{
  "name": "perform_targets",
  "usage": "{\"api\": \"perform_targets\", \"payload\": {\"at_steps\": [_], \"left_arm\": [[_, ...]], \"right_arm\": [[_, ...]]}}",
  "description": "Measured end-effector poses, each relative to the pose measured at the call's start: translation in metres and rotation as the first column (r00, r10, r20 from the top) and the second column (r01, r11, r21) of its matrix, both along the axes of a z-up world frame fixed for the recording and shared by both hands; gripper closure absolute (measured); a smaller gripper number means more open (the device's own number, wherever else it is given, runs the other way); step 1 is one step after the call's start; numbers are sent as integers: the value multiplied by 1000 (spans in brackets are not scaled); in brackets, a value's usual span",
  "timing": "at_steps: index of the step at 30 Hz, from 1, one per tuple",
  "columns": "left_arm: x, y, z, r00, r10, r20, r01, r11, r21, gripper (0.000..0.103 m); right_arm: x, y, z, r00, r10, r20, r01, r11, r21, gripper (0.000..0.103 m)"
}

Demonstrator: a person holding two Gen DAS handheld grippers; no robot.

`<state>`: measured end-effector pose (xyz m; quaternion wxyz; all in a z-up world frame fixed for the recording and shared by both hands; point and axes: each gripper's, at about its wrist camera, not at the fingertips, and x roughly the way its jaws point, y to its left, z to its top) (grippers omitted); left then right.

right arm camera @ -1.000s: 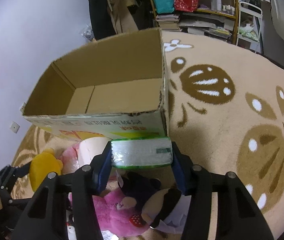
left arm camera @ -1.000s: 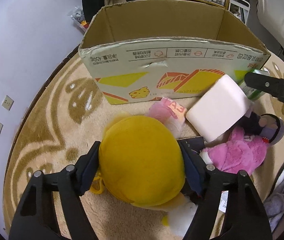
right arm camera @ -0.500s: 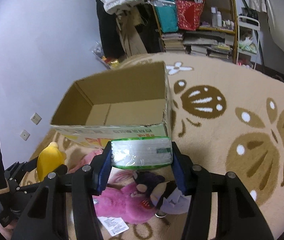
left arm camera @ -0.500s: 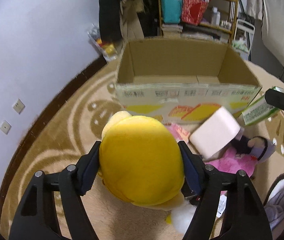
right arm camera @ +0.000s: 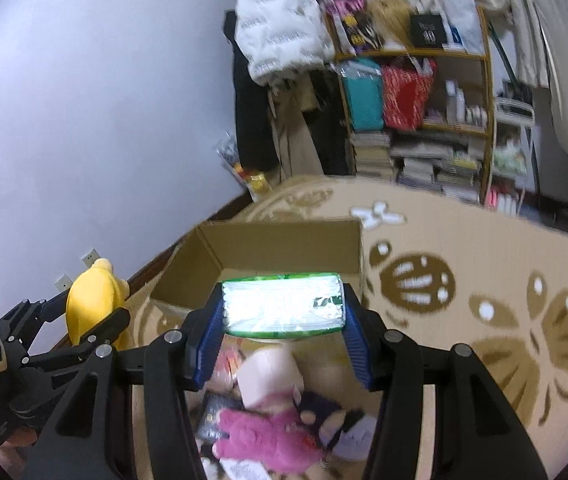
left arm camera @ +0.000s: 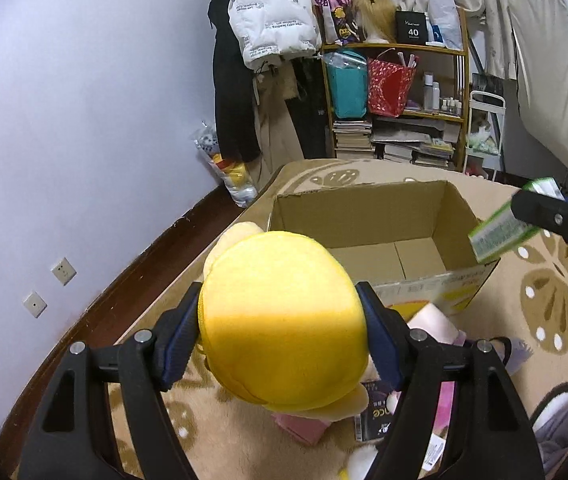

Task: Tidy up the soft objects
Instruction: 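Carry the yellow plush and green pack into the cardboard box and open both grippers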

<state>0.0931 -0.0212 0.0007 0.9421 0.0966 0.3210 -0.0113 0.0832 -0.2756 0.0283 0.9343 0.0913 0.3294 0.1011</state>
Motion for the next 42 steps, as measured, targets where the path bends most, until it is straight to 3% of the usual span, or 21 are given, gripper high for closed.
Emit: {"api": "perform_targets", "payload": {"at_steps": [8, 18, 28, 35, 39, 42], "left_arm": [[24, -3, 15, 999, -29, 41, 29, 1000, 4, 30], [82, -15, 6, 997, -53, 51, 52, 999, 14, 30], [115, -20, -18, 996, -85, 2, 85, 996, -32, 29], [118, -33, -30, 991, -136, 16, 136, 991, 17, 29], [120, -37, -39, 987, -159, -15, 159, 987, -10, 28], [122, -42, -51, 985, -167, -50, 168, 986, 13, 28]], "right_arm": [[26, 3, 3, 1000, 15, 24, -15, 1000, -9, 46], [53, 7, -12, 997, 77, 17, -76, 993, -91, 46], [76, 7, -37, 995, 96, -25, -98, 991, -96, 46], [91, 4, -56, 993, 97, -59, -102, 991, -82, 46], [96, 3, -66, 992, 95, -86, -103, 990, -93, 46], [97, 2, -70, 991, 94, -100, -102, 991, -88, 46]]}}
